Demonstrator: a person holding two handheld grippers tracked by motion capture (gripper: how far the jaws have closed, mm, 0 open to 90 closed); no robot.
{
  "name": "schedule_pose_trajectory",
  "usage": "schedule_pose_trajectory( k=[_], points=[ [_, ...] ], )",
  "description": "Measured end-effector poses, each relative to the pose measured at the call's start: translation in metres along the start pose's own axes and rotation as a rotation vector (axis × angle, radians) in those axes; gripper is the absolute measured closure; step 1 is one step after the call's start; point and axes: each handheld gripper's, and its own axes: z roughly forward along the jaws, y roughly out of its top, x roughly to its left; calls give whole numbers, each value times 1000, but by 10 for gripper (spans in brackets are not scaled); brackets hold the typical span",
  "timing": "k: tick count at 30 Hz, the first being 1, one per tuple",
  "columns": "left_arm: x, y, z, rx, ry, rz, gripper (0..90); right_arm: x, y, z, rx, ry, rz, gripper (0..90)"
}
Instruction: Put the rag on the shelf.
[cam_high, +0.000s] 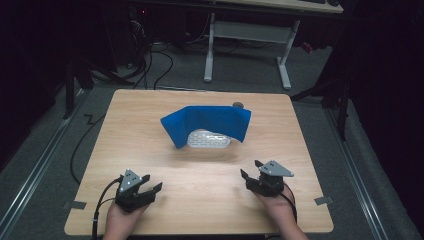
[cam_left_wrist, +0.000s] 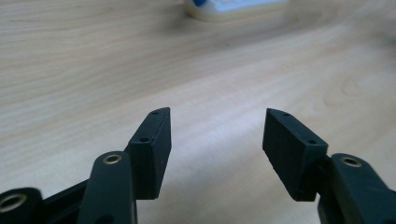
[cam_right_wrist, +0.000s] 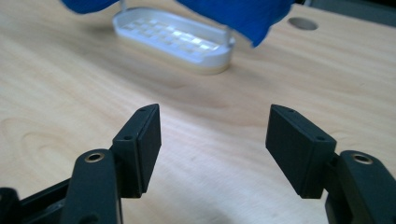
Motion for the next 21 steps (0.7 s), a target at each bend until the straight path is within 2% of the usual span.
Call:
schedule_pose_trajectory(
  k=[2, 3, 4, 6, 7, 9, 10, 11, 13, 14, 16, 21],
  points=[
    [-7, -6, -4, 20, -14, -1, 427, 7, -2, -1, 14, 12, 1, 353],
    [-13, -9, -5, 46, -28, 3, 422, 15, -2, -3, 23, 24, 5, 343],
    [-13, -9, -5, 46, -28, 3, 415, 15, -2, -3, 23, 24, 5, 343],
    [-24, -12, -6, 79, -58, -4, 405, 22, -3, -5, 47, 25, 8, 337],
    [-30, -13, -7, 80, -77, 2, 401, 29, -9, -9, 55, 19, 40, 336],
    [-35, -12, -6, 83, -82, 41, 398, 34, -20, -12, 45, 3, 39, 358],
    [-35, -12, -6, 83, -82, 41, 397, 34, -20, -12, 45, 3, 39, 358],
    [-35, -12, -2, 90, -75, 57, 397, 34, -21, -12, 60, 12, 10, 343],
    [-32, -13, 2, 103, -79, 43, 393, 29, -22, -8, 54, 2, -2, 340],
    [-32, -13, 2, 103, -79, 43, 393, 29, -22, -8, 54, 2, -2, 340],
    [-31, -14, 4, 114, -76, 40, 390, 23, -24, -2, 86, 18, 31, 338],
    [-28, -15, 5, 106, -64, 26, 383, 21, -26, -2, 81, 28, 24, 335]
  ],
)
